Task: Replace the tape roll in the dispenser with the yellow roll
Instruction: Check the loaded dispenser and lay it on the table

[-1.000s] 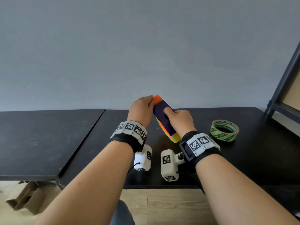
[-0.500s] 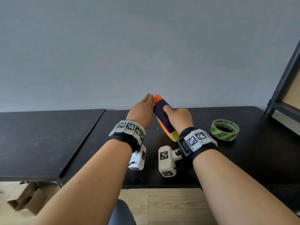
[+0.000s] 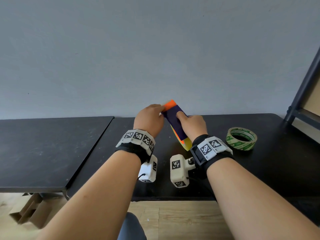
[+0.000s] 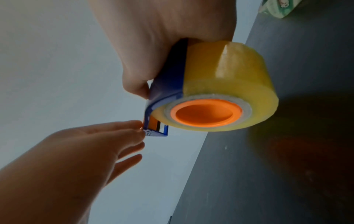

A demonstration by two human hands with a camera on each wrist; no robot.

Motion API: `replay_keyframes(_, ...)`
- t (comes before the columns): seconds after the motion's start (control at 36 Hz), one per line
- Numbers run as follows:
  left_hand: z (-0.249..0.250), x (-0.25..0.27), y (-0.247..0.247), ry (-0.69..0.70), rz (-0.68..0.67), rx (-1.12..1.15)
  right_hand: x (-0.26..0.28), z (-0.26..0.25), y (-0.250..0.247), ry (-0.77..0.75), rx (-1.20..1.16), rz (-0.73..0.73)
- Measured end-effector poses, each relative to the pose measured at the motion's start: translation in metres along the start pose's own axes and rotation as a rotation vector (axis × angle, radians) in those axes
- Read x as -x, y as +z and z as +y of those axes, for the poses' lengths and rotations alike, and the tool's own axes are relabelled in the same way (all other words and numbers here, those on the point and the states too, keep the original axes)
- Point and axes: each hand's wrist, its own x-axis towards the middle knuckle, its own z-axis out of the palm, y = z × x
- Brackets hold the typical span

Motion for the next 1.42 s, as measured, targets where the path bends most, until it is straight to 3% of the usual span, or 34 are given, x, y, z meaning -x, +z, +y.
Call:
replay_keyframes(0.14, -0.004, -0.005, 0.001, -0.166, 0.133, 0.207, 0.002, 0.003, 0.001, -0.03, -0.018, -0.037)
replay_keyframes(0.31, -0.002, -0.012, 0.0, -0.19, -0.047, 0.225, 0.004, 0.002, -0.002, -0.043, -0.045, -0.079)
replay_keyframes(0.53, -0.003, -0.01, 0.004, -0.179, 0.004, 0.178, 0.016, -0.002, -0.011, -0.062, -0.076, -0.293)
replay_keyframes(0.61, -0.007, -0.01, 0.004, -0.18, 0.009, 0.139, 0.018, -0.005, -0.012, -0.084, -0.026, -0.343)
replay_keyframes(0.69, -0.011, -0.006, 0.005, -0.168, -0.034, 0.077, 0.016, -0.005, -0.011, -0.137, 0.059, -0.3)
replay_keyframes(0.89, -0.018, -0.001, 0.013, -0.208, -0.267, 0.004, 0.003, -0.002, 0.001, -0.186, 0.401, -0.204)
replay_keyframes(0.97, -0.02, -0.001, 0.018, -0.217, -0.32, -0.019, -0.003, -0.004, 0.003, -0.167, 0.503, -0.227)
replay_keyframes(1.17, -0.038, -0.001, 0.021, -0.435, -0.324, -0.007, -0.019, 0.001, 0.01, -0.217, 0.671, -0.261)
replay_keyframes(1.28, -0.053, -0.001, 0.02, -0.556, -0.335, 0.009, -0.025, 0.003, 0.013, -0.148, 0.763, -0.349)
replay_keyframes(1.42, -0.06, 0.001, 0.016, -0.579, -0.334, -0.006, -0.027, 0.007, 0.015, -0.13, 0.77, -0.352)
